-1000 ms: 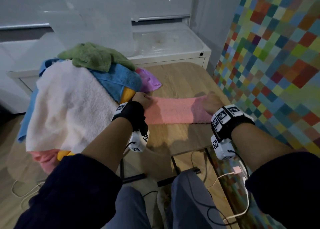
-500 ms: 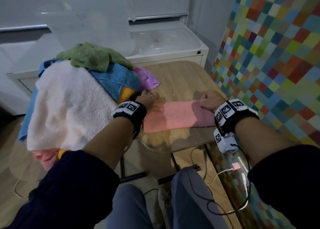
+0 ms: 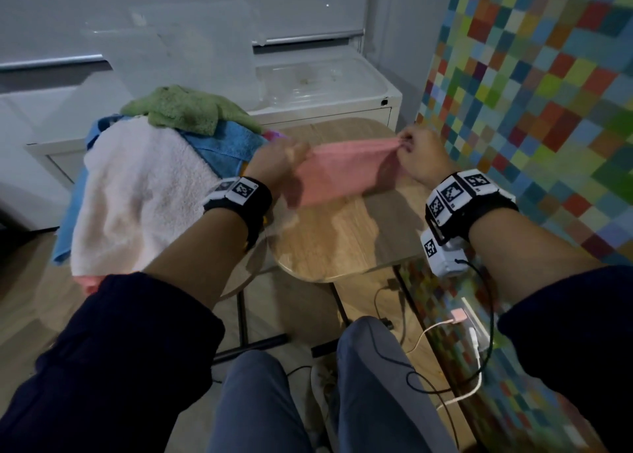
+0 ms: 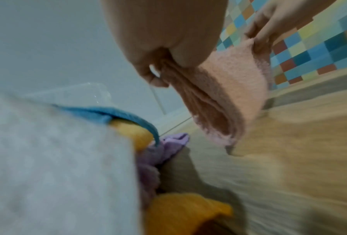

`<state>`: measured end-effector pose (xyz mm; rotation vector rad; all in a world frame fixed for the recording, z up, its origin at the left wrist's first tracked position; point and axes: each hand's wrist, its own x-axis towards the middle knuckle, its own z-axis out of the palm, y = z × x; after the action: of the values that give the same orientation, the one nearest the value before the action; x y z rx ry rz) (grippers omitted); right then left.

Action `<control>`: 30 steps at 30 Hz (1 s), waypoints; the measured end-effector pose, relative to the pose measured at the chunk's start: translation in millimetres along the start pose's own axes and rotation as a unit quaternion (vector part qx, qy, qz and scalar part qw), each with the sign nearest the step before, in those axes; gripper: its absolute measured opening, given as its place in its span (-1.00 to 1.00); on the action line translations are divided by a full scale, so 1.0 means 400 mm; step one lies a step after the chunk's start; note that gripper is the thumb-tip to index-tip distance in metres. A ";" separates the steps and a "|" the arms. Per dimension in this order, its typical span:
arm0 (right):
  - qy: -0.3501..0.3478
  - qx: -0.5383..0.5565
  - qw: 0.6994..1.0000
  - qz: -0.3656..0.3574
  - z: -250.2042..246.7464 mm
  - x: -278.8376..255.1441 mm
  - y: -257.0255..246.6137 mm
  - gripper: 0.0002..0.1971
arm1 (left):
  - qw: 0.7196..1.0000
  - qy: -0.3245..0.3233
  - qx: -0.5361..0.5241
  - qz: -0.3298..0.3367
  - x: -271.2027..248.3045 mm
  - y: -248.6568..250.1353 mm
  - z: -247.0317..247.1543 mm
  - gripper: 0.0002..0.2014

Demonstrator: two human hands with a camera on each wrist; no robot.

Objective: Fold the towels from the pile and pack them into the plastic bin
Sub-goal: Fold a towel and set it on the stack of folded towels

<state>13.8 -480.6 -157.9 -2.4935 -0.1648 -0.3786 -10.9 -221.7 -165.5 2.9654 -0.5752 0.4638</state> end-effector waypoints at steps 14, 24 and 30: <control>-0.065 -0.024 0.976 0.206 0.056 -0.113 0.077 -0.63 | 0.989 -0.098 -0.100 -0.044 -0.085 0.070 0.082 -0.70; -0.144 0.020 0.964 0.222 0.083 -0.106 0.017 -0.94 | 0.969 -0.153 -0.171 -0.094 -0.085 0.021 0.140 -0.62; -0.002 -0.055 0.995 0.087 0.091 -0.130 -0.126 -0.86 | 0.879 -0.037 -0.419 -0.227 -0.071 0.030 0.104 -0.75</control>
<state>-37.7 -420.0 -174.3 -2.5934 0.0731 -0.3178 -29.0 -228.7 -213.3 2.1605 -0.0252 0.0228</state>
